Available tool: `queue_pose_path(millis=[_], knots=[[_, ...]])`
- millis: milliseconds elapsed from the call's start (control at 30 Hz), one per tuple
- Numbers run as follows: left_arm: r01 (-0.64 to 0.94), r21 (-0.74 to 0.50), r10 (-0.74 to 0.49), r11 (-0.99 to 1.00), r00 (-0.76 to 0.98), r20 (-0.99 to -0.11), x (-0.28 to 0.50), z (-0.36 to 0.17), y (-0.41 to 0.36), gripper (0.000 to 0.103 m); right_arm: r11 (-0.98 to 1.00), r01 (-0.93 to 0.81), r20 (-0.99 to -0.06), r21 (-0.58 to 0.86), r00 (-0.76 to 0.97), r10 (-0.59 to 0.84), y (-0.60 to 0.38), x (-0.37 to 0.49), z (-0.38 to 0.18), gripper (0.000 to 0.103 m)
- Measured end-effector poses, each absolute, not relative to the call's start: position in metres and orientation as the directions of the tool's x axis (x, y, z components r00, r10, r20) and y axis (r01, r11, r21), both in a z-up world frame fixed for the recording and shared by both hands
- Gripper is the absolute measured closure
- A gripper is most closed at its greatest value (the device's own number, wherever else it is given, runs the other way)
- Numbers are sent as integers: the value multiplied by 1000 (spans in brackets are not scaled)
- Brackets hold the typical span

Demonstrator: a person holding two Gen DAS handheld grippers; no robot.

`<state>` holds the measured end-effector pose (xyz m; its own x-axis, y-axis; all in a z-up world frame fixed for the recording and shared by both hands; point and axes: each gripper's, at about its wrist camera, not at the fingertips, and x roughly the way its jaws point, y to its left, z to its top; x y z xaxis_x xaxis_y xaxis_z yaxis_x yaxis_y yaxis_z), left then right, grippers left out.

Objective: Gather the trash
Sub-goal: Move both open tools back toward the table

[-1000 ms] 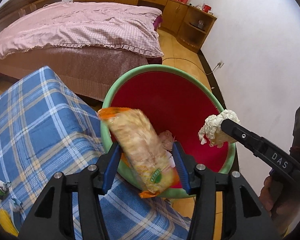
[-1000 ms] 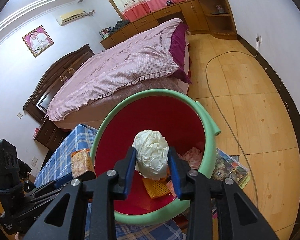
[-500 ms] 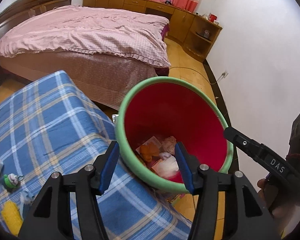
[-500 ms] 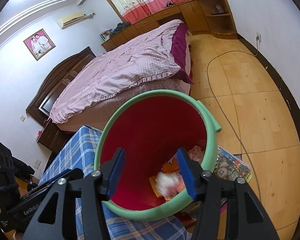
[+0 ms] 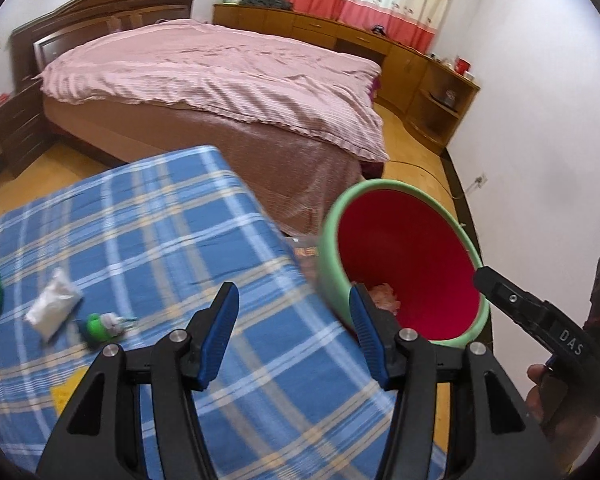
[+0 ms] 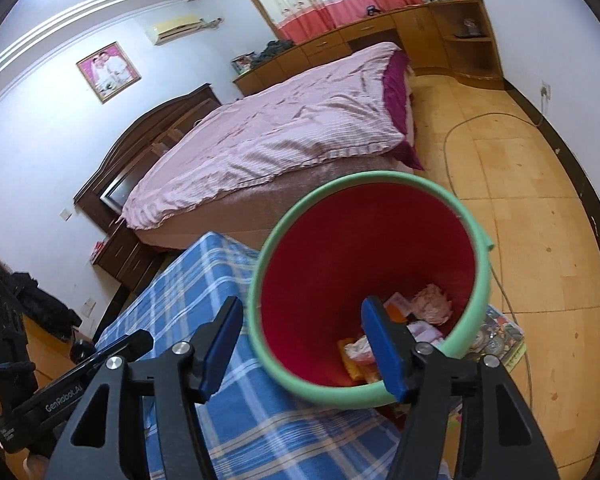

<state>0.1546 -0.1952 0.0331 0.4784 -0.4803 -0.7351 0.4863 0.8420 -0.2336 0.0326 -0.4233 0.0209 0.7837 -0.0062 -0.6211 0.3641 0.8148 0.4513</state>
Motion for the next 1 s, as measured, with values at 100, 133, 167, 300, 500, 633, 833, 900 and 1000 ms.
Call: queue_pose_path(millis=[100, 133, 167, 300, 500, 633, 833, 900, 1000], knots=[[454, -220, -453, 864, 507, -734, 159, 36, -173, 45, 822, 348, -622, 452, 783, 10, -409, 38, 23, 36], [443, -215, -444, 870, 516, -732, 161, 36, -166, 45, 823, 345, -623, 452, 782, 14, -405, 40, 24, 36], [427, -206, -429, 880, 530, -732, 163, 37, -156, 45, 825, 339, -625, 452, 780, 21, -400, 42, 24, 36], [389, -189, -392, 902, 554, -734, 170, 37, -127, 45, 832, 329, -636, 448, 771, 38, -382, 51, 23, 36], [337, -161, -338, 928, 575, -745, 180, 29, -85, 45, 843, 307, -652, 441, 755, 66, -358, 64, 21, 35], [309, -158, -317, 938, 574, -755, 187, 21, -60, 45, 854, 297, -665, 428, 743, 76, -341, 70, 18, 33], [278, -156, -294, 948, 573, -765, 200, 7, -33, 45, 861, 291, -691, 417, 717, 93, -320, 78, 8, 32], [276, -157, -292, 948, 566, -771, 206, 2, -29, 45, 865, 290, -703, 408, 705, 95, -314, 81, 4, 32], [262, -154, -279, 953, 555, -784, 218, -10, -24, 45, 870, 292, -714, 398, 693, 95, -307, 85, -1, 32]])
